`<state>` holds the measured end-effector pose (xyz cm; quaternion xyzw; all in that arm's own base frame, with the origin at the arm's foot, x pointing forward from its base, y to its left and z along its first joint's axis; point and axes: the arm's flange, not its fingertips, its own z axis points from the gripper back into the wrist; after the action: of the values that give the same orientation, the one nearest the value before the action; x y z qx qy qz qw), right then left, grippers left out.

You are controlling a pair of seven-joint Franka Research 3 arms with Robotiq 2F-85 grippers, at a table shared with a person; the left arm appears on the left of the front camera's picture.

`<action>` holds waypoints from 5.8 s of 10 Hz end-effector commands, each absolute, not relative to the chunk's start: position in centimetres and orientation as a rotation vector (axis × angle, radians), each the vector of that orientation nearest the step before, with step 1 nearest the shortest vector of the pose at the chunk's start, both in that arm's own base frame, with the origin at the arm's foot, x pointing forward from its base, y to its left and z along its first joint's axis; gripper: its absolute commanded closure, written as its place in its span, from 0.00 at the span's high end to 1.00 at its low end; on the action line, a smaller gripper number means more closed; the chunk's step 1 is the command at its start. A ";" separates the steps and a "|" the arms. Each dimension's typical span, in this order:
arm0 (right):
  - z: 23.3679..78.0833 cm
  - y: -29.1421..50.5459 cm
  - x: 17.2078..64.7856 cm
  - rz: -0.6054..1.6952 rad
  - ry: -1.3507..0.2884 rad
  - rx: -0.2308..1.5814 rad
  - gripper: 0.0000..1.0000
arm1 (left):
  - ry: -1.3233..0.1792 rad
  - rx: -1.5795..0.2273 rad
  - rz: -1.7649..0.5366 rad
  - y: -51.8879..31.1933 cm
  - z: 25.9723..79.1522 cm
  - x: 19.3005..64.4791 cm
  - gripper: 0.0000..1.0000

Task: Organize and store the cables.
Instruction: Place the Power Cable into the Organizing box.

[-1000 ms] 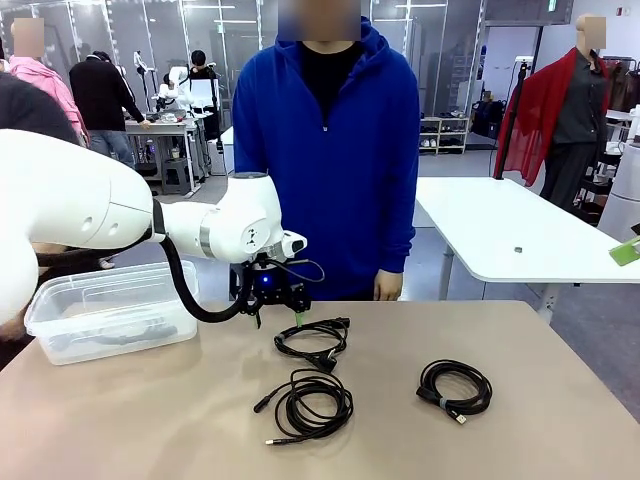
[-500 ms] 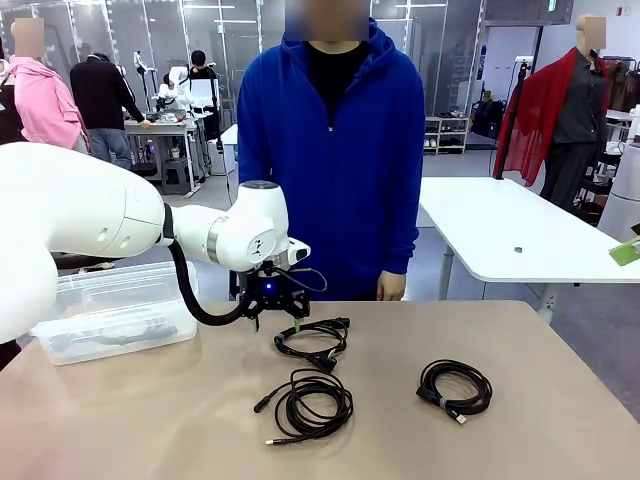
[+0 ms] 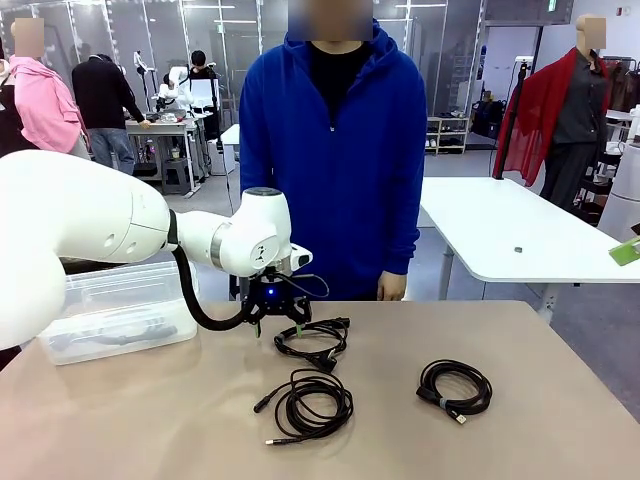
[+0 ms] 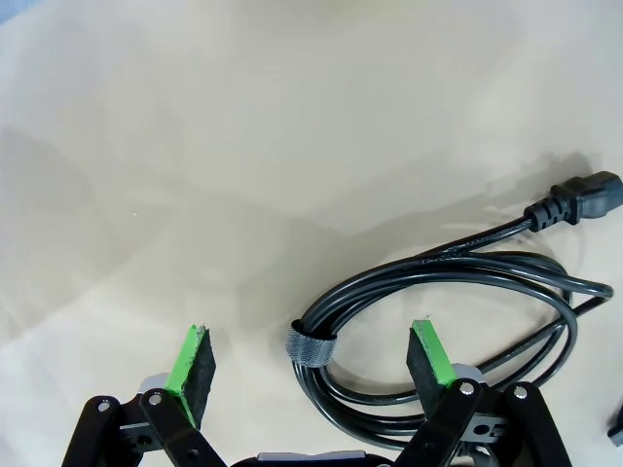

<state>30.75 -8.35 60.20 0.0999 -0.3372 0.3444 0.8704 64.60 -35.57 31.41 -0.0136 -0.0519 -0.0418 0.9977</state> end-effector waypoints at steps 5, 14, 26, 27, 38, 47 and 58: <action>60.1 -8.5 30.7 0.727 -0.708 0.214 1.00 | -0.094 -0.006 -0.059 -36.0 31.3 64.9 0.98; 60.1 -8.5 30.7 0.727 -0.708 0.214 1.00 | -0.096 -0.007 -0.047 -35.8 31.3 64.7 0.16; 60.1 -8.5 30.7 0.727 -0.708 0.214 1.00 | -0.174 0.058 -0.197 -32.2 46.8 61.0 0.00; 60.1 -8.5 30.7 0.727 -0.708 0.214 1.00 | -0.200 0.061 -0.215 -32.0 48.2 60.4 0.00; 60.1 -8.5 30.7 0.727 -0.708 0.214 1.00 | -0.256 0.086 -0.227 -32.8 52.2 59.4 0.00; 60.1 -8.5 30.7 0.727 -0.708 0.214 1.00 | -0.360 0.032 -0.130 -20.7 57.6 58.7 0.15; 60.1 -8.5 30.7 0.727 -0.708 0.214 1.00 | -0.510 -0.119 0.167 -1.0 54.1 55.8 0.15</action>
<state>30.75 -8.35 60.20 0.0999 -0.3372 0.3444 0.8705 56.48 -2.42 54.36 -0.0475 -0.2357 0.0843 0.9670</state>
